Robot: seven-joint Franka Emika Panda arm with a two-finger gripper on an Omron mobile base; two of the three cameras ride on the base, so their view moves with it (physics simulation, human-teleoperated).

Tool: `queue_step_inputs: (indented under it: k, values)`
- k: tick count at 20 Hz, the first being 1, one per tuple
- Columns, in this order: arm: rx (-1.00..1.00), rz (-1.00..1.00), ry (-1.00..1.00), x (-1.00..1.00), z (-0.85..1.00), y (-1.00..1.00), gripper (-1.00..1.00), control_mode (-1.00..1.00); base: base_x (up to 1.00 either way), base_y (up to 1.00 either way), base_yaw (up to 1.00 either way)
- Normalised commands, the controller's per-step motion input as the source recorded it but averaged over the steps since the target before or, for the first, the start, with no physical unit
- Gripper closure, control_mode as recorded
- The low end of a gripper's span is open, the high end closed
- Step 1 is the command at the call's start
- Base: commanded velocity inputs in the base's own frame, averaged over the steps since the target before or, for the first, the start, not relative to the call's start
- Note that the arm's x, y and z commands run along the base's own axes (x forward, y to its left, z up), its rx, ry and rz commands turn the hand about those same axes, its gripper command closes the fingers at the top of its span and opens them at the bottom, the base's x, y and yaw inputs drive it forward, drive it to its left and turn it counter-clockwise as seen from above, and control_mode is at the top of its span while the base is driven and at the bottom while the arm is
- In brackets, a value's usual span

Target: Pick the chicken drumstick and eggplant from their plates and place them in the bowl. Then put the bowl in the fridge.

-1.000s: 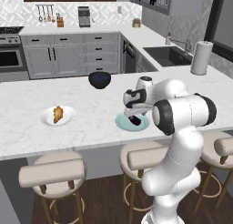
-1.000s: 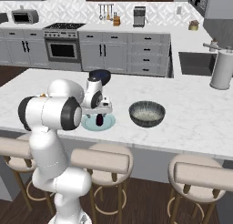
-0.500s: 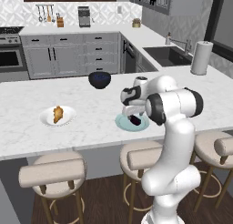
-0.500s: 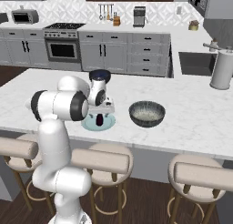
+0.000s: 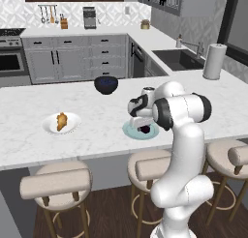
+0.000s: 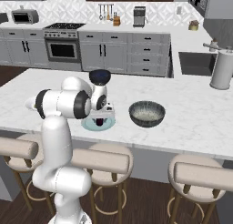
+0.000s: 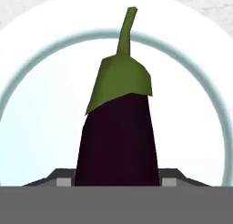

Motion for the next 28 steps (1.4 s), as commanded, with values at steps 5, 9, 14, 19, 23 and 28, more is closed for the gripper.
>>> queue_step_inputs:
  k: [5,9,14,19,23,28]
  values:
    - [0.00,0.00,0.00,-0.17,-0.05,0.00,1.00,-1.00,0.00,0.00,0.00]
    - [0.00,0.00,-0.02,-0.53,0.61,0.02,1.00,-1.00,0.00,0.00,0.00]
    - [-0.05,0.00,-0.06,-0.45,1.00,0.03,1.00,-1.00,0.00,0.00,0.00]
    - [-0.14,0.00,0.00,-0.12,0.80,-0.32,1.00,-1.00,0.00,0.00,0.00]
    - [-0.15,0.00,0.00,0.00,0.47,-0.62,1.00,-1.00,0.00,0.00,0.00]
    - [-0.04,-0.01,0.01,0.00,0.35,-0.82,1.00,-1.00,0.00,0.00,0.00]
